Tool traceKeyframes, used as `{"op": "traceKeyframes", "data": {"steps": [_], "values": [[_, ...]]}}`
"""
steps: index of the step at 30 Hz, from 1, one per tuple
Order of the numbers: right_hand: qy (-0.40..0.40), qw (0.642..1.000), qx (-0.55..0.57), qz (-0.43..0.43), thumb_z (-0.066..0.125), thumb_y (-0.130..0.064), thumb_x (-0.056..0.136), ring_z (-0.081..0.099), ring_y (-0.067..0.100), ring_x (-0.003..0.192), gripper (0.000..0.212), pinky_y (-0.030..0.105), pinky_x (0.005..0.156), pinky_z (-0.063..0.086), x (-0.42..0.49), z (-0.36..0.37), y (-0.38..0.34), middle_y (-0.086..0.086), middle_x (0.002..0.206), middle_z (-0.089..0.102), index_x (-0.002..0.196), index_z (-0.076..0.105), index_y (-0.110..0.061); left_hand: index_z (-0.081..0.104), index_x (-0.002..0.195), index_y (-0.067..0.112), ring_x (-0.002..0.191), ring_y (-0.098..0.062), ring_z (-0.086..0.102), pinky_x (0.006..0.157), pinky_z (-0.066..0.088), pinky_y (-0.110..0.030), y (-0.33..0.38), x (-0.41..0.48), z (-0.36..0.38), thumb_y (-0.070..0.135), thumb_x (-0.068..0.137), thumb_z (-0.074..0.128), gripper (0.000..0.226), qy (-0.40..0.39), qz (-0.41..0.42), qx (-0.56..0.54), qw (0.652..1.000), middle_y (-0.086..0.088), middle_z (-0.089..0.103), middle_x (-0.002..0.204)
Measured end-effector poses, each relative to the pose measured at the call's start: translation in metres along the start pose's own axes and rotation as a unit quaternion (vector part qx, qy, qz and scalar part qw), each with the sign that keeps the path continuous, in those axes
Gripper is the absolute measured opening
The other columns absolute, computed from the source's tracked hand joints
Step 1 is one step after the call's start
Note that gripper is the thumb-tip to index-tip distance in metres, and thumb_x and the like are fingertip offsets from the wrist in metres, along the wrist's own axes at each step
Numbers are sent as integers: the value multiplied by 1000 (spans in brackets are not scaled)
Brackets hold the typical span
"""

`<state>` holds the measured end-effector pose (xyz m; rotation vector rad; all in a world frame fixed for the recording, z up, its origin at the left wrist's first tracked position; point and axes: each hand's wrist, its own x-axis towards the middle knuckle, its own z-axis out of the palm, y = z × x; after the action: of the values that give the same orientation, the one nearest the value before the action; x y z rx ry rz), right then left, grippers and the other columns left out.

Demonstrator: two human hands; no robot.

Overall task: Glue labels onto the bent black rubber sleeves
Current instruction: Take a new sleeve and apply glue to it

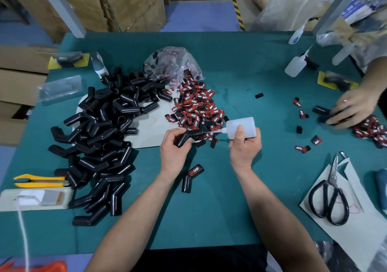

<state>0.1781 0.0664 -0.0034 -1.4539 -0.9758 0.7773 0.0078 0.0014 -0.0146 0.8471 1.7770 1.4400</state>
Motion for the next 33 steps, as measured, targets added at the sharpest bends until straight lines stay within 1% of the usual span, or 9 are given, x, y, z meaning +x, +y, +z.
{"op": "traceKeyframes", "data": {"steps": [4, 7, 11, 13, 15, 19, 21, 27, 33], "values": [[14, 1000, -10, -16, 64, -51, 83, 55, 49, 55, 23, 56, 48, 47, 1, 0, -1, 20, 65, 52, 73, 48, -38, 71, 103, 34, 101, -28, 69, 95, 55, -57, -1, 0, 0, 7, 84, 79, 34, -2, -1, 5, 1000, 10, 68, 108], [9, 999, -24, -25, 65, -52, 83, 56, 49, 56, 21, 56, 49, 47, -2, 2, 0, 22, 65, 52, 73, 50, -41, 73, 106, 25, 103, -24, 69, 97, 56, -53, -1, 0, -1, 5, 85, 79, 30, -4, -7, 7, 1000, 12, 68, 108], [6, 999, -32, -30, 64, -55, 82, 56, 47, 56, 18, 57, 50, 48, -3, 2, 2, 21, 65, 52, 72, 51, -48, 73, 105, 26, 104, -10, 67, 97, 55, -33, 0, 0, 0, 4, 84, 79, 31, -1, 8, 13, 1000, 16, 68, 105], [13, 999, -32, -22, 64, -54, 81, 56, 48, 57, 18, 58, 52, 47, 0, 2, 3, 20, 66, 51, 71, 51, -48, 72, 103, 30, 103, -3, 65, 94, 49, -18, 0, 0, 0, 2, 84, 79, 34, 1, 18, 17, 1000, 18, 67, 104], [13, 999, -27, -13, 64, -54, 81, 55, 49, 57, 19, 58, 52, 47, 1, 1, 4, 17, 66, 52, 71, 50, -44, 72, 104, 26, 103, 0, 65, 92, 47, -13, -1, 0, 0, 2, 84, 79, 33, 2, 20, 19, 1000, 18, 68, 104], [3, 1000, -9, 8, 64, -53, 82, 57, 47, 57, 29, 58, 52, 48, 0, 1, 4, 27, 68, 54, 75, 46, -31, 73, 107, 19, 104, -5, 66, 94, 49, -16, -1, 0, 0, 1, 84, 79, 30, 3, 16, 24, 1000, 12, 68, 107], [-3, 1000, -4, 12, 64, -53, 82, 57, 47, 57, 31, 58, 52, 48, 0, 0, 4, 23, 67, 53, 76, 45, -29, 73, 108, 15, 105, -10, 66, 95, 51, -21, 0, 0, 0, 1, 84, 79, 28, 4, 17, 27, 999, 8, 68, 108], [14, 999, -36, -27, 65, -53, 81, 56, 49, 58, 17, 57, 52, 48, 3, -1, 3, 11, 67, 52, 71, 52, -48, 73, 110, 10, 107, -16, 67, 100, 53, -32, 2, 1, 0, 2, 84, 80, 28, 9, 6, 29, 1000, 2, 69, 110], [7, 1000, -24, -17, 65, -52, 81, 56, 48, 56, 20, 57, 51, 48, -1, 2, 3, 11, 66, 52, 73, 50, -41, 73, 108, 13, 108, -18, 67, 101, 54, -38, 3, -1, 0, 2, 84, 80, 27, 9, 3, 24, 1000, 1, 69, 110]]}}
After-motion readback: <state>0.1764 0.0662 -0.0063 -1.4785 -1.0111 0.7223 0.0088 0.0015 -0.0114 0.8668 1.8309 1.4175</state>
